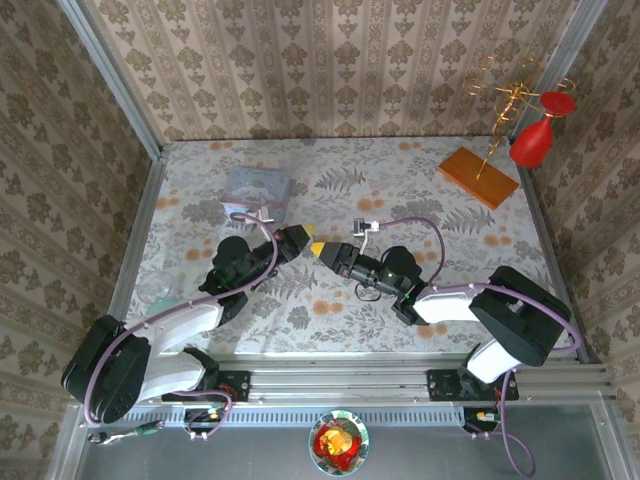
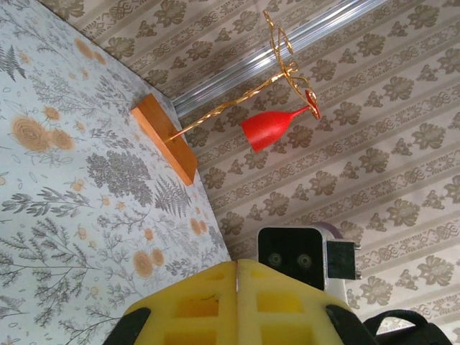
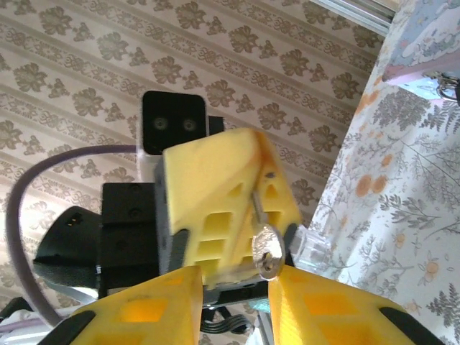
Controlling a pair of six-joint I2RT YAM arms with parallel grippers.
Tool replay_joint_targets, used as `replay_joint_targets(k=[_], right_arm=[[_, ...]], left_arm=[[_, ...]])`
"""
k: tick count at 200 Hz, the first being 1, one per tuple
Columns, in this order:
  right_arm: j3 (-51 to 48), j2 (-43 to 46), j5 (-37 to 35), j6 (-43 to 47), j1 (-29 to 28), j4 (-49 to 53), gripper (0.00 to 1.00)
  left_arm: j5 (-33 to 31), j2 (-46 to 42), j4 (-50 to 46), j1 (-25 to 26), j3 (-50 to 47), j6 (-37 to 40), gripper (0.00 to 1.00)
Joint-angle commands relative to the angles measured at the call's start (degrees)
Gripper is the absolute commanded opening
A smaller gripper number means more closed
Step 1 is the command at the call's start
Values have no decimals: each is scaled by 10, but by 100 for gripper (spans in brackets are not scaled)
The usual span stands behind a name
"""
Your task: Unlock the padlock with the key
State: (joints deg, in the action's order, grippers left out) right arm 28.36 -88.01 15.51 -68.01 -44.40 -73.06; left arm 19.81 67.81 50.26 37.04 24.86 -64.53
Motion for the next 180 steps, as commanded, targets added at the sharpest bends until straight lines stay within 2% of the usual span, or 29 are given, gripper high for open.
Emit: replay_joint_targets(k=[1, 26, 50, 102, 180], right_arm=[[-8, 27, 3, -5, 3, -18, 30], [-16, 36, -2, -8, 6, -18, 25], [-24, 45, -14, -11, 8, -17, 25], [-42, 50, -37, -12, 20, -13, 40], [-22, 51, -7, -7, 21, -15, 38]], left_arm=[[15, 4, 41, -1, 22, -11, 0], [14, 2, 38, 8, 25, -8, 0], [9, -1, 38, 13, 21, -7, 0], [7, -12, 37, 20, 21, -3, 0], [3, -7, 33, 33, 23, -1, 0]])
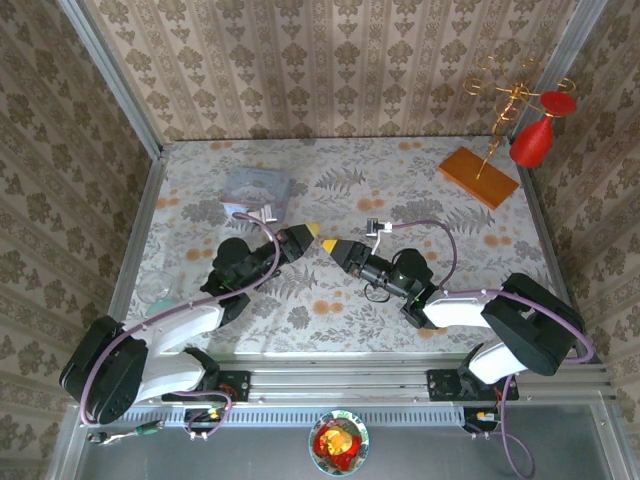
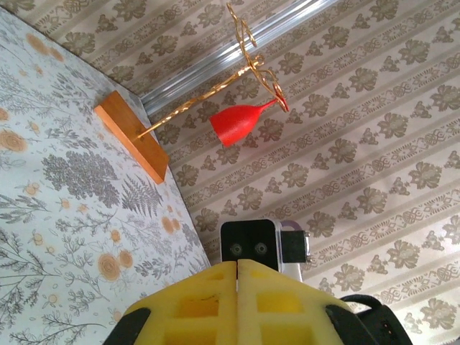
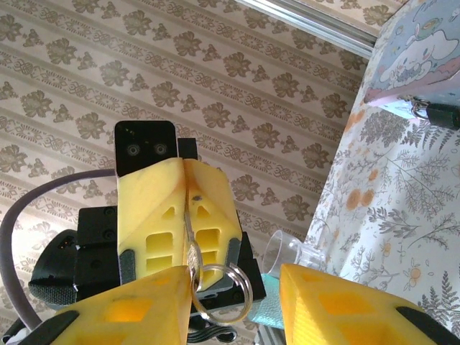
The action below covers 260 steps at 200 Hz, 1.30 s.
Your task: Unlock the padlock with the key
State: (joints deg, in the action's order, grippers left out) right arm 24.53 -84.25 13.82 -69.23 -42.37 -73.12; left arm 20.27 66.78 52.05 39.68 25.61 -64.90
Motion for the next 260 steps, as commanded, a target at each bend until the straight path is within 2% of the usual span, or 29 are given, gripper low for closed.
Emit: replay_joint_targets(k=[1, 60, 155, 171, 189, 208, 222, 239, 260], right_arm=[[16, 13, 10, 6, 0, -15, 38], [21, 18, 20, 13, -2, -15, 30], [25, 11, 24, 10, -2, -3, 0], [19, 18, 12, 12, -2, 15, 0], [15, 41, -5, 24, 10, 89, 0], [22, 106, -31, 68, 23, 258, 0], [36, 159, -69, 115, 28, 408, 0], [67, 221, -129, 181, 27, 592, 0], [86, 285, -176, 250, 28, 733, 0]], left_arm=[[-1, 3, 15, 7, 16, 2, 0], [-1, 18, 21, 13, 19, 1, 0], [-7, 23, 19, 14, 19, 5, 0], [-13, 17, -2, 12, 20, 8, 15], [-19, -10, -107, -4, 34, 31, 37], [-48, -46, -286, -27, 66, 99, 58], [-78, -48, -428, -53, 105, 161, 60], [-95, -39, -544, -102, 138, 213, 61], [-171, -5, -676, -158, 189, 278, 63]])
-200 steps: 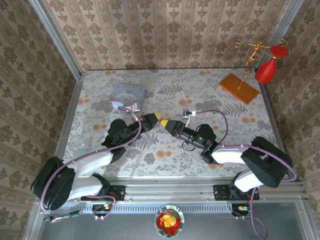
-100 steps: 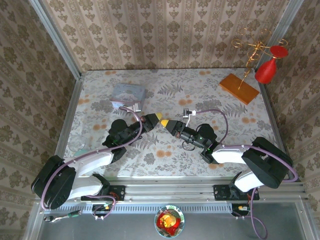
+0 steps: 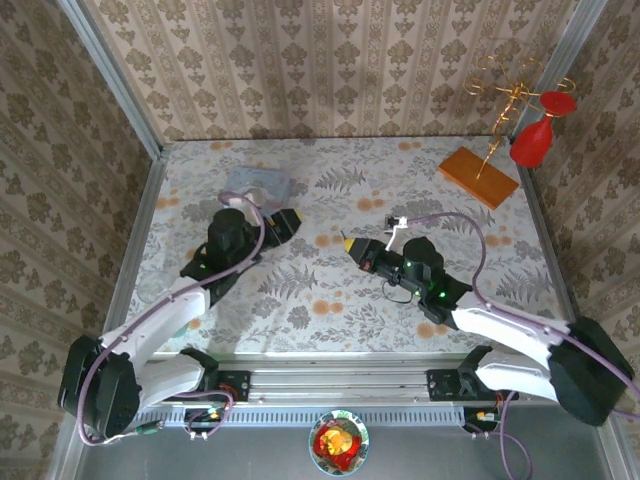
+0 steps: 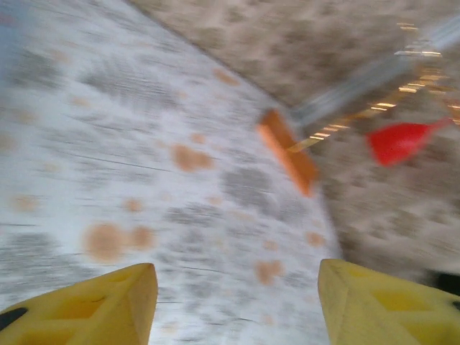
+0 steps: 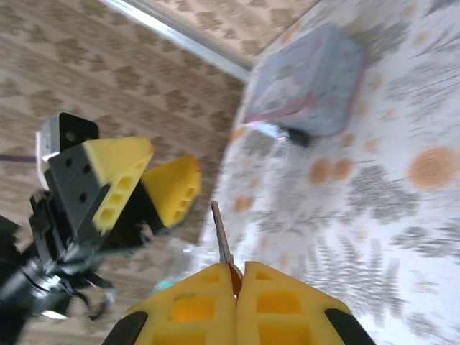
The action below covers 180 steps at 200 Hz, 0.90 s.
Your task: Unlock the padlock with the key
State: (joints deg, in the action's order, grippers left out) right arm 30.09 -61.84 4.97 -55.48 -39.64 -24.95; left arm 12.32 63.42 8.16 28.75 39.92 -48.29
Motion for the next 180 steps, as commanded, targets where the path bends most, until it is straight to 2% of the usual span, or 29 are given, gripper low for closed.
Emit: replay_joint_targets(k=[1, 12, 30, 54, 74, 119, 143, 180], right_arm=[[31, 64, -89, 116, 1, 256, 0], [28, 96, -104, 141, 1, 297, 0], [11, 141, -114, 173, 1, 327, 0], [-8, 192, -114, 191, 1, 347, 0], [-23, 235, -105, 208, 1, 360, 0], [-42, 317, -129, 237, 2, 425, 0], [-50, 339, -125, 241, 2, 441, 0], [-52, 359, -122, 245, 2, 459, 0]], left_arm=[[-96, 30, -243, -50, 48, 114, 63], [-140, 52, -269, -68, 63, 134, 65], [-165, 93, -253, -93, 71, 133, 65], [-139, 145, -183, -118, 62, 85, 63], [-149, 180, -152, -126, 66, 67, 63], [-178, 277, -145, -133, 132, 93, 63], [-176, 326, -104, -135, 153, 90, 63], [-185, 408, -103, -136, 219, 88, 62]])
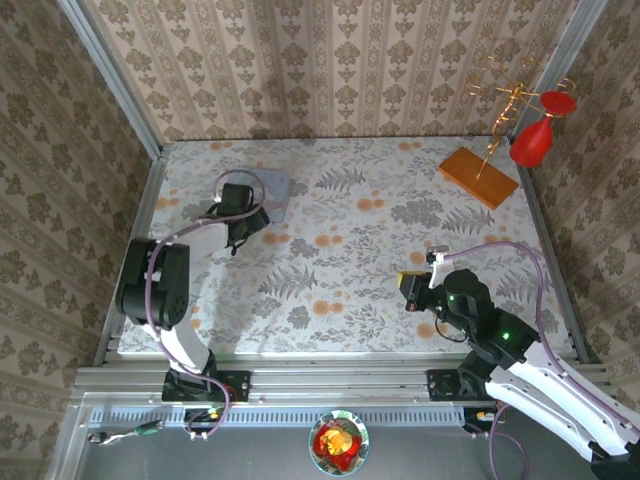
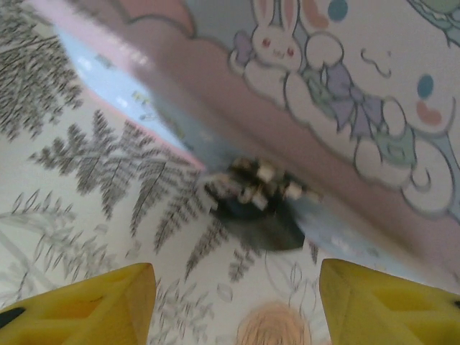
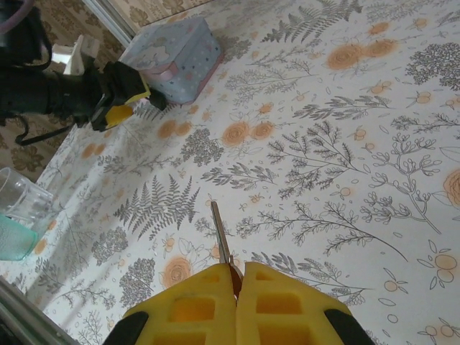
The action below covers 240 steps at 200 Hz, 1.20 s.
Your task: Unlock the padlock with the key
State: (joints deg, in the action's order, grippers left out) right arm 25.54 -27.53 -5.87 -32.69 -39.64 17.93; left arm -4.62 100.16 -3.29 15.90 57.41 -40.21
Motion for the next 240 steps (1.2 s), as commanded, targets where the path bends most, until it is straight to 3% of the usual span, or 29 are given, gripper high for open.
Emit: replay_joint_targets(k=[1, 47, 94, 151, 240], right_arm=[[-7, 16, -14, 17, 2, 30, 0], [-9, 30, -17, 17, 2, 42, 0], [-8, 32, -17, 11, 3, 38, 0], [-8, 12, -7, 0, 3, 15, 0], [-6, -4, 3, -13, 3, 2, 0]], left_arm=[[-15, 42, 11, -8, 47, 7, 62], [-17, 100, -19, 2, 123, 25, 65], [-46, 118, -33, 4, 132, 44, 57], [-75, 160, -88, 26, 187, 110, 56], [-92, 170, -119, 31, 205, 117, 25]])
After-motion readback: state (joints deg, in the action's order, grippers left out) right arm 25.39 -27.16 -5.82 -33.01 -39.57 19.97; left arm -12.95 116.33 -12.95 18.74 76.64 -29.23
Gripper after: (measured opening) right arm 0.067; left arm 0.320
